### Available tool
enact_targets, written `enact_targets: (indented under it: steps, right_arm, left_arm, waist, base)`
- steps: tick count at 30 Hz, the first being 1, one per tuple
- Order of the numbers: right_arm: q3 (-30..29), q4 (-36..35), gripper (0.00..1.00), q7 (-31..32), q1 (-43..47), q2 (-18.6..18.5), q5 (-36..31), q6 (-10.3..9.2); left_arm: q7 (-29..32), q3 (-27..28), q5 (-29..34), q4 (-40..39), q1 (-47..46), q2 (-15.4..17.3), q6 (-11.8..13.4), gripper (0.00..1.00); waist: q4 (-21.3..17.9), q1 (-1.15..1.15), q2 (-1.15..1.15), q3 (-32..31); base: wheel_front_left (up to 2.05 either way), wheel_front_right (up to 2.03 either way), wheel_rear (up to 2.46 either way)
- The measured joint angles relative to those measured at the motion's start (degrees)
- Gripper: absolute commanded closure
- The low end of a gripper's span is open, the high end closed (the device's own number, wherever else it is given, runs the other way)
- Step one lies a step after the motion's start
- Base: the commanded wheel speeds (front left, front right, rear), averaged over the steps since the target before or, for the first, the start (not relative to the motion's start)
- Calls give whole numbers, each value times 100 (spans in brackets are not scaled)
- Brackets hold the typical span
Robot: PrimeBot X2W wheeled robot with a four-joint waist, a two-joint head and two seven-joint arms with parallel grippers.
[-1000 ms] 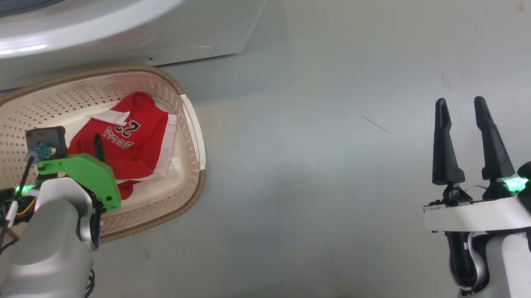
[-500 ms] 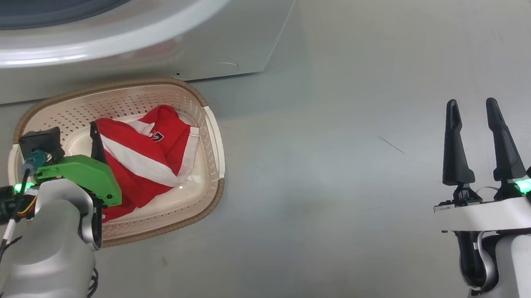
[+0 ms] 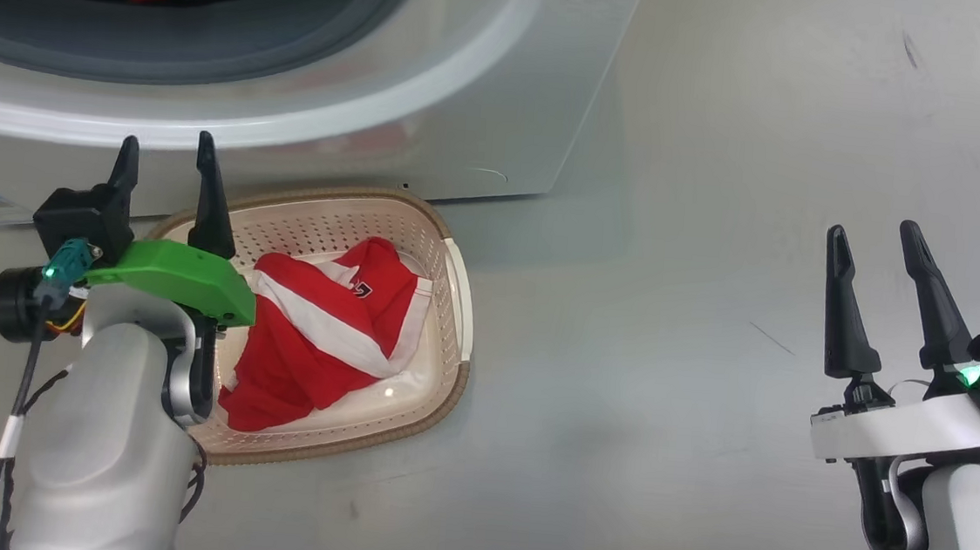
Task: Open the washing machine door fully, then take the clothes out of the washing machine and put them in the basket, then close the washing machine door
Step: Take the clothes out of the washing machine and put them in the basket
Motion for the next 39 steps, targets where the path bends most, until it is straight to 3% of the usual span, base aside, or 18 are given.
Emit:
enact_targets:
  steps: [17,39]
  right_arm:
    - [-40,136,0,0,516,-36,-242,-2]
    - [115,215,0,0,1166,180,-386,-99]
  left_arm:
    - [0,-426,321,-1731,1405,5,30,0]
    - [0,-657,391,-2296,2781,43,79,0]
  waist:
    - [526,0,0,-988]
    - [681,0,0,-2052]
  base:
    - [0,0,0]
    - [0,0,0]
